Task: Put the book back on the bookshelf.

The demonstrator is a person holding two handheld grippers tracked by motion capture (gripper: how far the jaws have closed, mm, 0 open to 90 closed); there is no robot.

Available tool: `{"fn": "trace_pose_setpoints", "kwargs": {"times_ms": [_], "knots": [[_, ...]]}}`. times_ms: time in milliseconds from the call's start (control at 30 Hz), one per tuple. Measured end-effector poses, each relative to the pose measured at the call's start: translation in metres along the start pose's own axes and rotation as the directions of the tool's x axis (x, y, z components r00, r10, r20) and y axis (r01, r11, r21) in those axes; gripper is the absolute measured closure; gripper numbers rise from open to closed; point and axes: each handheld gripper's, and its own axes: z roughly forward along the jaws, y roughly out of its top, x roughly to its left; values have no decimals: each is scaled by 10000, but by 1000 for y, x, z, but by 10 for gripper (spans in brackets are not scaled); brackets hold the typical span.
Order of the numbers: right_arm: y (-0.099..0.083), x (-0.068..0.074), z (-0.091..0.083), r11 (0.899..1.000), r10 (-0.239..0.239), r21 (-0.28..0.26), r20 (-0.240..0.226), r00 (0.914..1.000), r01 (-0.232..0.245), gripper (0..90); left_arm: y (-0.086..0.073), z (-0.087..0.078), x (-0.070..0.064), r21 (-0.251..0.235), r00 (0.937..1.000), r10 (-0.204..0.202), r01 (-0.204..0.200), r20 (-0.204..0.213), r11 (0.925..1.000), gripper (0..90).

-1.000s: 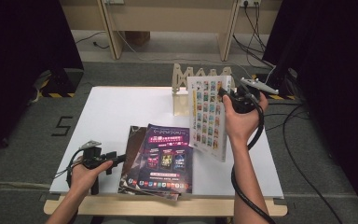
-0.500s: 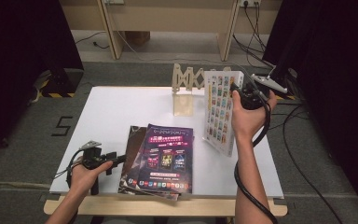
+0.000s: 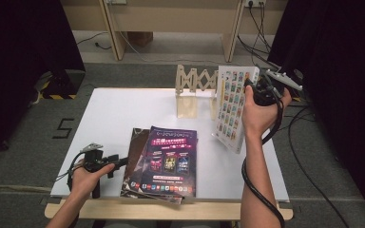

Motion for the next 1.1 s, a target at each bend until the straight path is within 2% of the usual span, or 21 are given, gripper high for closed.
{"fn": "trace_pose_setpoints", "kwargs": {"times_ms": [333,633,1000,1100], "knots": [[7,2,10,9998,186,49,-278,9994,-185,740,1,-1,0,-39,10000,-32,32,60,10000,412],[10,6,18,10000,0,-10,-218,9998,0,741,2,-1,0,-68,10000,-3,4,49,10000,411],[20,6,26,10000,31,-27,-104,9999,-31,740,1,0,1,-14,10000,-9,9,-21,10000,410],[22,4,29,10000,35,-50,69,10000,-35,740,1,0,1,0,10000,9,-9,11,10000,411]]}}
